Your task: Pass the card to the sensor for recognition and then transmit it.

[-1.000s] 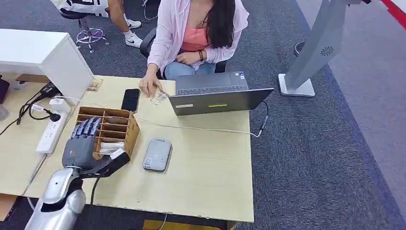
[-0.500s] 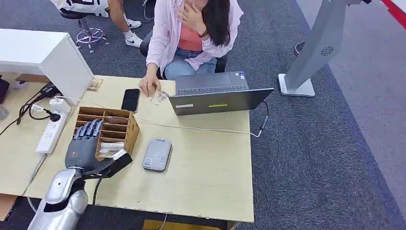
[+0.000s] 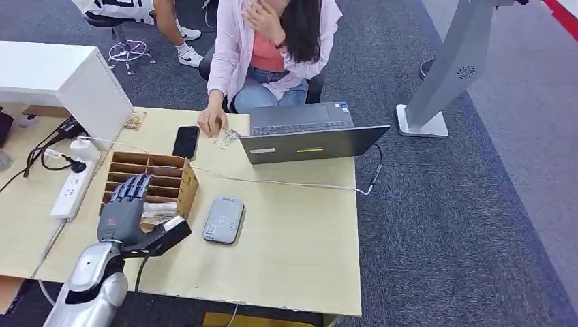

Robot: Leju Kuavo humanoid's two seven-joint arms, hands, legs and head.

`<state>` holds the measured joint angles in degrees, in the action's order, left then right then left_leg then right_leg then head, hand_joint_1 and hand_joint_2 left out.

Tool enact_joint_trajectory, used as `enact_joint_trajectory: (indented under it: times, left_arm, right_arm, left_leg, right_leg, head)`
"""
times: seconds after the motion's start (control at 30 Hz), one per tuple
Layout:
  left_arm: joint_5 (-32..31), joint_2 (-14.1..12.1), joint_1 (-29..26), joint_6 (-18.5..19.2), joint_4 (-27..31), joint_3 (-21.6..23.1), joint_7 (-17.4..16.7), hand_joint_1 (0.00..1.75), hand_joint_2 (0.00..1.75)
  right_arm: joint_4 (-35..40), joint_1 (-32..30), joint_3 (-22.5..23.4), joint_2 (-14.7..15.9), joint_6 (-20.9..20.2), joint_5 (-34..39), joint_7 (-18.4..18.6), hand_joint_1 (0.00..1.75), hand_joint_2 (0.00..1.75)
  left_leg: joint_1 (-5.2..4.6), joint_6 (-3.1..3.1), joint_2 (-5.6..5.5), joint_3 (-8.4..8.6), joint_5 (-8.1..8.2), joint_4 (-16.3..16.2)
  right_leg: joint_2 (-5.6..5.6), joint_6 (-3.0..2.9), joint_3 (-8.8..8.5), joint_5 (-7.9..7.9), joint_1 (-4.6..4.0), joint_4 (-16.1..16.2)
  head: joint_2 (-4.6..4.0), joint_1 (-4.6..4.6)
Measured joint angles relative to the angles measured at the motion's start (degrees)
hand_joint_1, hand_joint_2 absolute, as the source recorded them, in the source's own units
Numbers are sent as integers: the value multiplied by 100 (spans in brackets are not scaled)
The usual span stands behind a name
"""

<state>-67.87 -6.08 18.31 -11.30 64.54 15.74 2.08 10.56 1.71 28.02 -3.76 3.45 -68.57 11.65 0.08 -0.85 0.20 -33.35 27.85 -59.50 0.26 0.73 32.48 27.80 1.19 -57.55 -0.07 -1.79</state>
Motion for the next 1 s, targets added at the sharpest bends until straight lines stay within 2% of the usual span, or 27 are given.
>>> enact_joint_trajectory:
  times: [1.0]
  left_arm:
    - [18, -2, -219, 57, 149, 35, 0, 0, 175]
  right_arm:
    - [0, 0, 118, 0, 15, -28, -2, 0, 0]
  left_leg:
    - [0, 0, 0, 0, 0, 0]
  right_leg:
    - [0, 0, 0, 0, 0, 0]
  head:
    - [0, 0]
